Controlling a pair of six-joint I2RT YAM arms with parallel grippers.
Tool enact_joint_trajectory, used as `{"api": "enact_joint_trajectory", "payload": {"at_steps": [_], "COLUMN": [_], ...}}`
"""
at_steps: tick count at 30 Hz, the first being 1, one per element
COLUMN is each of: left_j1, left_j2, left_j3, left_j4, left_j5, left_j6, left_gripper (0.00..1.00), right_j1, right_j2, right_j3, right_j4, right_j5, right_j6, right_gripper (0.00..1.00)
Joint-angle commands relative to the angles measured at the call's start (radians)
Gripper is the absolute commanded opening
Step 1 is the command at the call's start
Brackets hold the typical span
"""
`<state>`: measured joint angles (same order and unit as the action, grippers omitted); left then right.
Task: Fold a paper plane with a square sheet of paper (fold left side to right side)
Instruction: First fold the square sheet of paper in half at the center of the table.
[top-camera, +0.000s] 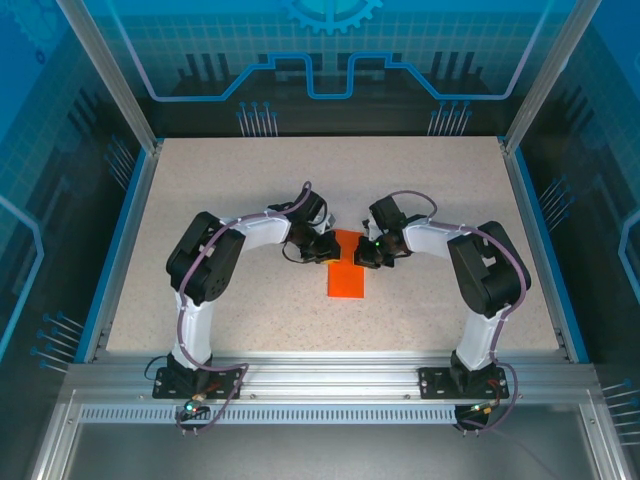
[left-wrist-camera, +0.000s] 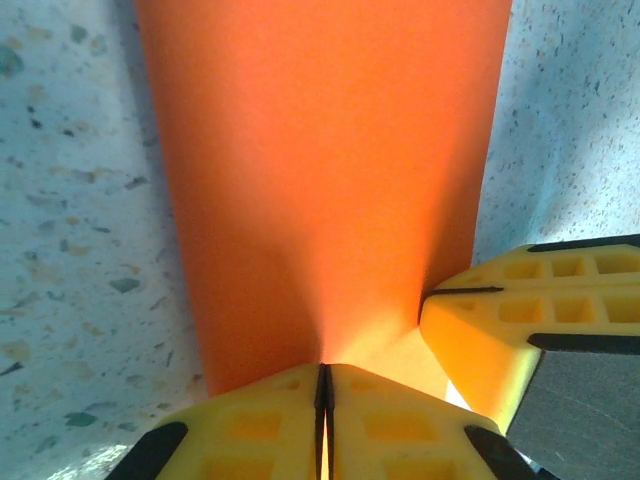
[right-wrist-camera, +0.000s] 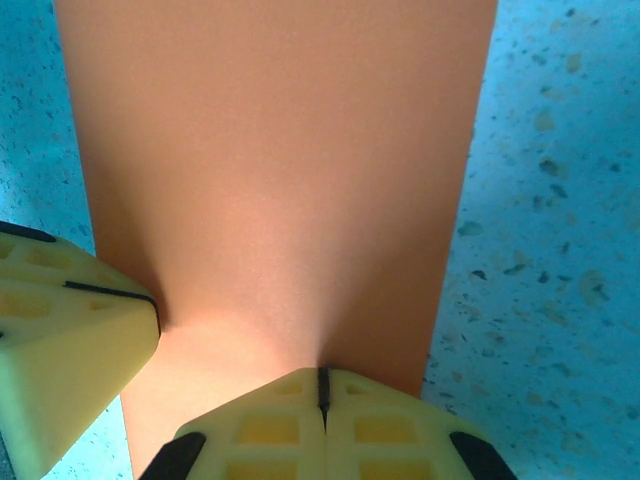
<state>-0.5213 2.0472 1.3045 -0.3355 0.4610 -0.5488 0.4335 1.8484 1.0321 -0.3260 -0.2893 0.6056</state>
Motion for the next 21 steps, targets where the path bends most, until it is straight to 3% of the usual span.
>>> {"api": "enact_joint_trajectory", "payload": {"at_steps": [1, 21], "left_j1": [0.009, 0.065], "left_j2": [0.016, -0.033], "left_j3": [-0.012, -0.091], "left_j4": [-0.031, -0.038], "left_j5": [-0.037, -0.062], "left_j6": [0.025, 0.053], "left_gripper": [0.11, 0.11], "right_j1": [0.015, 0.004], "right_j2": [0.072, 0.078], "right_j3": [-0.027, -0.037], "right_j4": [-0.111, -0.133], "right_j5": [0.059, 0.076], "right_j6": [-0.017, -0.027], "right_gripper": [0.01, 0.0]}}
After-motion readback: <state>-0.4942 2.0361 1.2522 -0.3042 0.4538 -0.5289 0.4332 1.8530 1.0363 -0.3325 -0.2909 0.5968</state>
